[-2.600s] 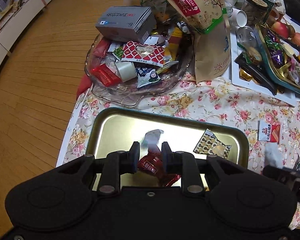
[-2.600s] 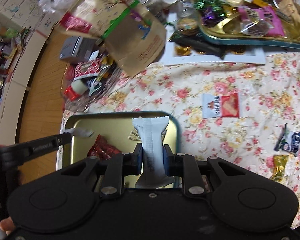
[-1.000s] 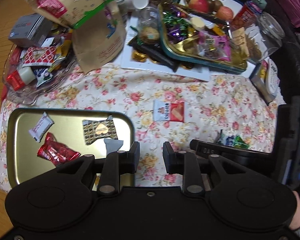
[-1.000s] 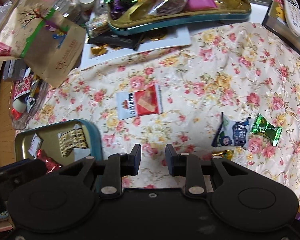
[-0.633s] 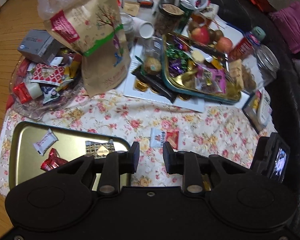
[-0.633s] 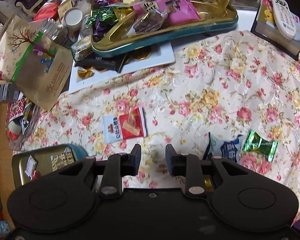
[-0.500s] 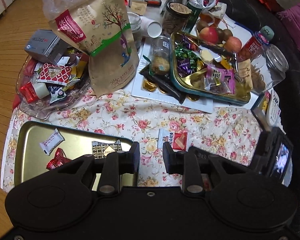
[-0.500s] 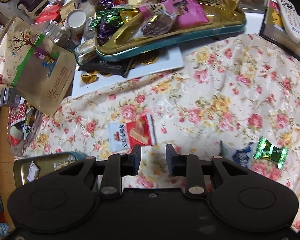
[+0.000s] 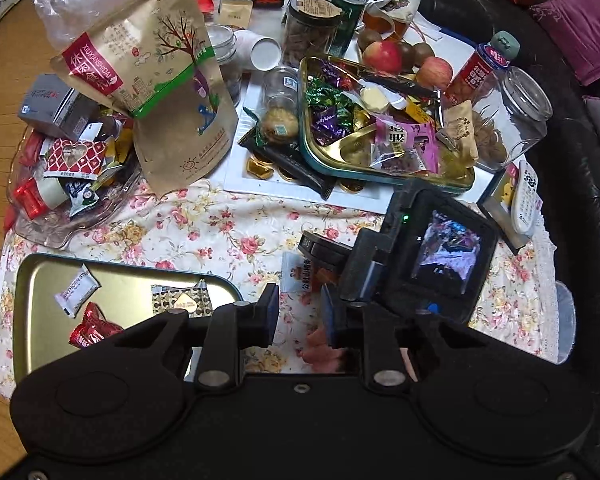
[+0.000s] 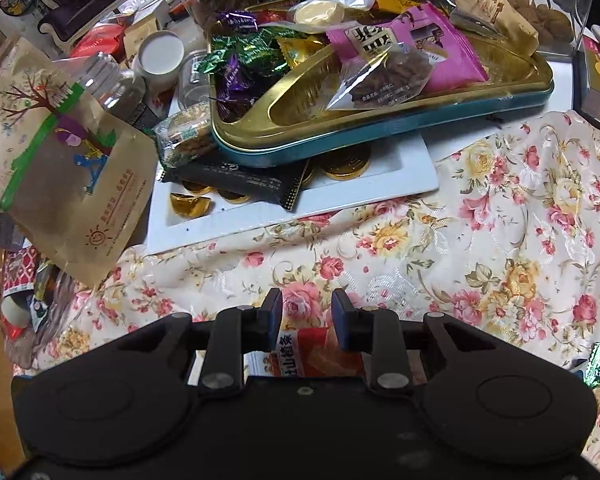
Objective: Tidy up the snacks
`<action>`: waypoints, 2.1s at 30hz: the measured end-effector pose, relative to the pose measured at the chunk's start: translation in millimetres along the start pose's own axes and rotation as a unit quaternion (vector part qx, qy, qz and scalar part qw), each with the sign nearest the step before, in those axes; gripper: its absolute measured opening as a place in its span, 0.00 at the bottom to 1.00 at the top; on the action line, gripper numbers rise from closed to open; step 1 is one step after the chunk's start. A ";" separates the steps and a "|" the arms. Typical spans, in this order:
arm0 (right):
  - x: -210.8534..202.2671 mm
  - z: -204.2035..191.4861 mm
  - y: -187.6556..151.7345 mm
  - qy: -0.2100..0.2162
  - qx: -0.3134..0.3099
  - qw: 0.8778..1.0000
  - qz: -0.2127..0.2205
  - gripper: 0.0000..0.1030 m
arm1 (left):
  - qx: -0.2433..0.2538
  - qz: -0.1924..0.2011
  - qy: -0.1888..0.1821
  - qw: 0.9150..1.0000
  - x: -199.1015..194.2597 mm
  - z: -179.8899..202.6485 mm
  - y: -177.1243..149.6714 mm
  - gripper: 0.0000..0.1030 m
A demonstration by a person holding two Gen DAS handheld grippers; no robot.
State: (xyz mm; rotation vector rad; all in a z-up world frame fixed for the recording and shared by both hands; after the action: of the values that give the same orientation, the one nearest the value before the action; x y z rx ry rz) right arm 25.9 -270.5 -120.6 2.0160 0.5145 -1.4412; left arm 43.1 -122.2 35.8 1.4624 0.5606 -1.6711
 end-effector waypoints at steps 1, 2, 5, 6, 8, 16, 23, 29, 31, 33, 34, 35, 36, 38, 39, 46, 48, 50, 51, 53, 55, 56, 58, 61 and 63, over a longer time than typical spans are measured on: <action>3.4 0.5 0.1 0.001 0.000 1.000 0.000 0.29 | -0.004 -0.002 -0.006 1.000 -0.6 -1.5 0.3 0.29; 6.7 1.0 0.1 0.000 0.001 1.000 -0.002 0.29 | -0.008 -0.002 -0.013 1.000 -1.4 -3.1 0.9 0.29; 13.0 2.3 -2.1 -0.006 -0.006 1.000 -0.007 0.29 | -0.018 -0.001 -0.021 1.000 -3.2 -8.0 2.0 0.29; 14.5 1.7 -3.6 -0.006 -0.014 1.000 -0.012 0.29 | -0.022 0.000 -0.019 1.000 -3.4 -8.8 2.4 0.29; 17.0 0.1 -9.5 -0.008 -0.034 0.999 -0.018 0.29 | -0.026 0.000 -0.017 1.000 -3.2 -11.2 3.2 0.29; 9.1 9.5 -43.6 -0.021 -0.117 0.991 -0.065 0.28 | -0.043 0.003 -0.023 0.999 -7.2 -25.9 4.1 0.29; -10.2 47.0 -83.0 -0.054 -0.176 0.978 -0.102 0.26 | -0.060 0.001 -0.024 0.998 -6.1 -32.7 5.3 0.29; -38.0 55.3 -86.3 -0.005 -0.170 0.983 -0.072 0.26 | -0.056 -0.002 -0.024 0.998 -3.3 -28.4 5.8 0.29; -46.8 43.6 -85.2 0.017 -0.170 0.983 -0.065 0.26 | -0.053 -0.004 -0.023 0.998 -2.2 -27.0 5.8 0.29; -47.4 30.7 -84.2 0.037 -0.172 0.982 -0.069 0.27 | -0.053 -0.006 -0.023 0.998 -0.7 -26.0 5.9 0.29; -45.6 23.7 -84.2 0.043 -0.175 0.981 -0.071 0.28 | -0.053 -0.006 -0.022 0.998 -0.3 -25.8 5.8 0.29; -43.2 18.0 -84.5 0.044 -0.179 0.980 -0.072 0.28 | -0.053 -0.007 -0.022 0.998 -0.1 -25.9 5.7 0.29; -40.7 12.7 -84.7 0.042 -0.183 0.980 -0.072 0.29 | -0.053 -0.007 -0.022 0.998 -0.1 -26.0 5.7 0.29; -32.9 5.5 -84.5 0.033 -0.193 0.978 -0.074 0.30 | -0.052 -0.006 -0.022 0.998 -0.8 -26.4 5.7 0.29; -29.7 3.3 -85.2 0.029 -0.197 0.977 -0.076 0.30 | -0.053 -0.006 -0.023 0.998 -1.4 -26.8 5.8 0.29; -19.8 -0.2 -90.8 0.008 -0.214 0.973 -0.086 0.34 | -0.054 -0.007 -0.023 0.998 -1.2 -27.1 6.9 0.29; -19.0 1.0 -91.1 -0.004 -0.223 0.971 -0.081 0.35 | -0.054 -0.009 -0.022 0.998 0.2 -25.7 6.4 0.29; -17.9 2.7 -91.6 -0.010 -0.229 0.970 -0.081 0.36 | -0.051 -0.009 -0.020 0.998 0.7 -23.5 6.2 0.29; -16.5 3.9 -92.3 -0.012 -0.230 0.969 -0.085 0.37 | -0.049 -0.008 -0.020 0.999 0.9 -22.5 6.1 0.29; -12.2 6.5 -95.2 -0.015 -0.230 0.968 -0.096 0.37 | -0.048 -0.010 -0.019 0.999 2.3 -21.5 5.8 0.29; -8.6 8.0 -98.3 -0.014 -0.232 0.968 -0.100 0.38 | -0.048 -0.013 -0.016 0.999 4.6 -21.1 5.4 0.29; -7.6 8.6 -99.4 -0.013 -0.234 0.967 -0.100 0.39 | -0.048 -0.014 -0.014 0.999 5.9 -21.1 5.2 0.29; -7.4 7.9 -100.6 -0.017 -0.240 0.966 -0.095 0.39 | -0.048 -0.016 -0.011 0.999 7.7 -21.1 5.1 0.29; -7.1 6.3 -101.3 -0.020 -0.246 0.965 -0.093 0.41 | -0.047 -0.016 -0.009 0.999 8.5 -20.3 5.3 0.29; -6.9 5.3 -102.1 -0.023 -0.250 0.964 -0.091 0.41 | -0.043 -0.017 -0.009 0.999 9.6 -18.3 4.7 0.29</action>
State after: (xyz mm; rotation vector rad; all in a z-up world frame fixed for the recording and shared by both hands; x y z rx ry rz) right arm -43.6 -197.9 -140.5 1.5604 0.9569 -1.2945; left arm 57.9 -113.4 23.3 1.3821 0.6429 -1.6646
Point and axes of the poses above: each gripper's, at about its wrist camera, not at the fingertips, and x roughly the way its jaws point, z to its right, y to its top, the point moved 6 cm from there along x, roughly the way its jaws point, and after that the axes turned 9 degrees about -z, right-handed, at the moved point
